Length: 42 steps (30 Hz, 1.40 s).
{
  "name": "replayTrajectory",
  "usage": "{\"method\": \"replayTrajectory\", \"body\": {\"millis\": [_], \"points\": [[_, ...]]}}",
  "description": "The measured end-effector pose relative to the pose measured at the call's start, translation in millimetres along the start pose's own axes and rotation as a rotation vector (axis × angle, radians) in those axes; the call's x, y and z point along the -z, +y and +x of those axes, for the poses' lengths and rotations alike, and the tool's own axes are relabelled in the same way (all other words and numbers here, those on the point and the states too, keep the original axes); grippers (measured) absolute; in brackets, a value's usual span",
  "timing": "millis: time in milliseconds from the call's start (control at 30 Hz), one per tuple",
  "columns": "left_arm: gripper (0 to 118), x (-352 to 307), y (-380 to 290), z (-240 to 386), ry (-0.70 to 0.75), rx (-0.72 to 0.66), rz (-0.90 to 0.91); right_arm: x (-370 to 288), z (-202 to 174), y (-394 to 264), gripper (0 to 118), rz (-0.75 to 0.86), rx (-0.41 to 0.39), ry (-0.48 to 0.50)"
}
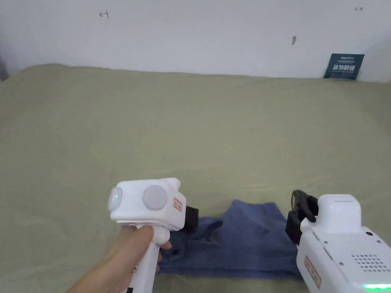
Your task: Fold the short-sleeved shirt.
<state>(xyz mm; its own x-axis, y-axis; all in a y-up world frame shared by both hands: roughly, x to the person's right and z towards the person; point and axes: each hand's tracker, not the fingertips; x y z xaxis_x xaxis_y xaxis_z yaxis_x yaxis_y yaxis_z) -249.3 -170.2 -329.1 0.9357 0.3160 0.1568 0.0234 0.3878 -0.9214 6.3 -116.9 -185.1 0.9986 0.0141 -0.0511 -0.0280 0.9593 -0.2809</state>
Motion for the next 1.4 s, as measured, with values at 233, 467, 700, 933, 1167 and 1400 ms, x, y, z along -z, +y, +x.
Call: {"method": "replayTrajectory", "body": {"millis": [233, 467, 700, 933, 1167, 1400], "points": [[111, -23, -10, -16, -0.199, -0.127, 0.101, -1, 11, -5, 0, -0.024, 0.031, -0.014], [1, -60, -9, -81, -0.186, -0.175, 0.128, 4, 8, -9, 0, -0.036, 0.043, 0.007], [1, 3, -15, -72, -0.248, -0.233, 0.014, 8, 2, -9, 0, -0.049, 0.018, 0.023], [1, 42, -24, -34, -0.329, -0.26, -0.014, 12, 9, -11, 0, -0.061, 0.017, 0.013], [0, 53, -35, -31, -0.357, -0.254, -0.006, 13, 10, -19, 0, -0.09, 0.031, 0.012], [0, -24, -18, -54, -0.369, -0.16, 0.057, 12, 2, -19, 0, -0.092, 0.026, 0.028]]}}
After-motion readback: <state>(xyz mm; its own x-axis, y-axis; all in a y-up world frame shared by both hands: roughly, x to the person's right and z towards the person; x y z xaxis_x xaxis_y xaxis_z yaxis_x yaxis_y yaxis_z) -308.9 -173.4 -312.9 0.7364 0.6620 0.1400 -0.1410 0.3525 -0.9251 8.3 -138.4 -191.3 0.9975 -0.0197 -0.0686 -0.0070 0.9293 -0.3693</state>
